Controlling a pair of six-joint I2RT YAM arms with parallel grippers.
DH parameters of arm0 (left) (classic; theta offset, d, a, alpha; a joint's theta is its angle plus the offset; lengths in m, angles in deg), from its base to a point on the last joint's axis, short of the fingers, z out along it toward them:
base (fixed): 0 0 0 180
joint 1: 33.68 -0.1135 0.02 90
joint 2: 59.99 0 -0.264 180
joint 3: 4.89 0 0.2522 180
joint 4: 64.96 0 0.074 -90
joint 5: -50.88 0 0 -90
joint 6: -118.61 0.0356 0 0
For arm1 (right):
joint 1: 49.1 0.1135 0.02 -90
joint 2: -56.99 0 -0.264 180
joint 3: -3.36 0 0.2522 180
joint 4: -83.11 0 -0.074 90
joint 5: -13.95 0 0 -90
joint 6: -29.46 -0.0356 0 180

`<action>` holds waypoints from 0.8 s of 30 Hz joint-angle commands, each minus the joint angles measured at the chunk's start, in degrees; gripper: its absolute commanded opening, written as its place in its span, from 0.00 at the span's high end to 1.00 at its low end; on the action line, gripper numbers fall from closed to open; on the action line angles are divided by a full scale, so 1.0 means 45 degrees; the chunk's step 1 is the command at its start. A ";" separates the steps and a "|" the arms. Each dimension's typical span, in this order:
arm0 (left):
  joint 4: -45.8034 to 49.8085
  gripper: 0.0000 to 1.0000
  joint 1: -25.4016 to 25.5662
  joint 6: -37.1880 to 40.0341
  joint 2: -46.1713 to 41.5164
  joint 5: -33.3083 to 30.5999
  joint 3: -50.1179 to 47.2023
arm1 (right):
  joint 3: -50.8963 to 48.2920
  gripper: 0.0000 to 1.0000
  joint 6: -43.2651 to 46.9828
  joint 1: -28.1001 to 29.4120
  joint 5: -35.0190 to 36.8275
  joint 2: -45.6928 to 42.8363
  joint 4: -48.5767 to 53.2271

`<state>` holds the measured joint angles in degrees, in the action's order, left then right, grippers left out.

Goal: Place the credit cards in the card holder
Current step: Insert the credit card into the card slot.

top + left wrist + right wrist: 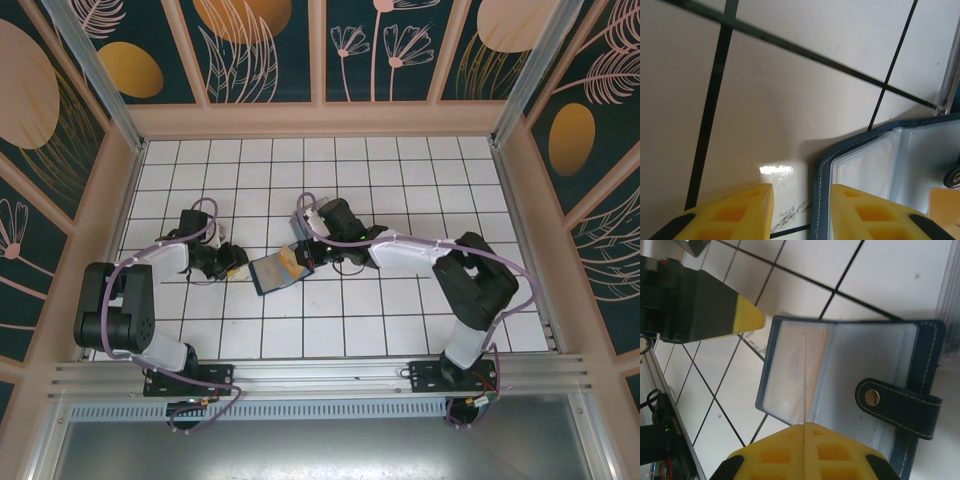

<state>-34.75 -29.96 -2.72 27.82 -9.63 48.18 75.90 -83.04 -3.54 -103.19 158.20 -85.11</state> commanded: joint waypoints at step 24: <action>-0.0697 0.78 -0.0047 -0.0203 0.1346 0.1894 -0.0410 | -0.0681 1.00 -0.1741 -0.0574 -0.1261 0.1271 -0.2125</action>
<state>-37.59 -30.83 -3.00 31.58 -3.05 46.83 73.91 -89.51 -5.94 -108.50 162.92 -92.08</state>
